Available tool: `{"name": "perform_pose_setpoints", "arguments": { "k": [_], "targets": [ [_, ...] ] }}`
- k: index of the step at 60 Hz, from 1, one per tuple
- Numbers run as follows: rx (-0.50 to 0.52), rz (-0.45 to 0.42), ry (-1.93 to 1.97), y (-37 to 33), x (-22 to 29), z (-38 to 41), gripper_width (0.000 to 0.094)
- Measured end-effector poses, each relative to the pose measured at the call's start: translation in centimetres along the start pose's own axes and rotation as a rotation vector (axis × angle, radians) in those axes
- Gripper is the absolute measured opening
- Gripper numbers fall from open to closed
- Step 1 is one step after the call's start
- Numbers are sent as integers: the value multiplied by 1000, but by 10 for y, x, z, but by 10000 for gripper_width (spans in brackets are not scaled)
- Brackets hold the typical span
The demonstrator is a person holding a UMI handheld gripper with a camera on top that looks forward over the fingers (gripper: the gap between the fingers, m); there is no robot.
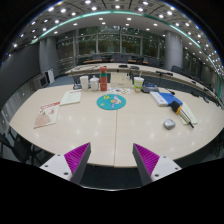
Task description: Arrange mouse
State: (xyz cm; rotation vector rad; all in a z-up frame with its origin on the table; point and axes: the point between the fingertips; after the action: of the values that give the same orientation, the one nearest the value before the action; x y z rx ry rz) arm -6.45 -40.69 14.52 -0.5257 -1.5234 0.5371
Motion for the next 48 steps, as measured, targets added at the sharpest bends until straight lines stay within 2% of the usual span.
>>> {"name": "perform_pose_setpoints", "arguments": {
  "k": [10,24,37,48],
  "targets": [
    [-104,25,58,42,-34,-113,854],
    [-171,-6,88,132,-32,-248,853],
    [-152,1,105,215,-15,-306,849],
    [-132,7,140,257,0,-327,847]
  ]
}}
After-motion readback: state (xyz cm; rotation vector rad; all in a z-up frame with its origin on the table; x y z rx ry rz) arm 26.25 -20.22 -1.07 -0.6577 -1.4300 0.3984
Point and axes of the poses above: the point between the fingertips, and its own axes, seen from behind it with the camera up: z to the left, x up, y forward, the way the camera looks, and after that the axes turned 1 degree about -x, right-handed
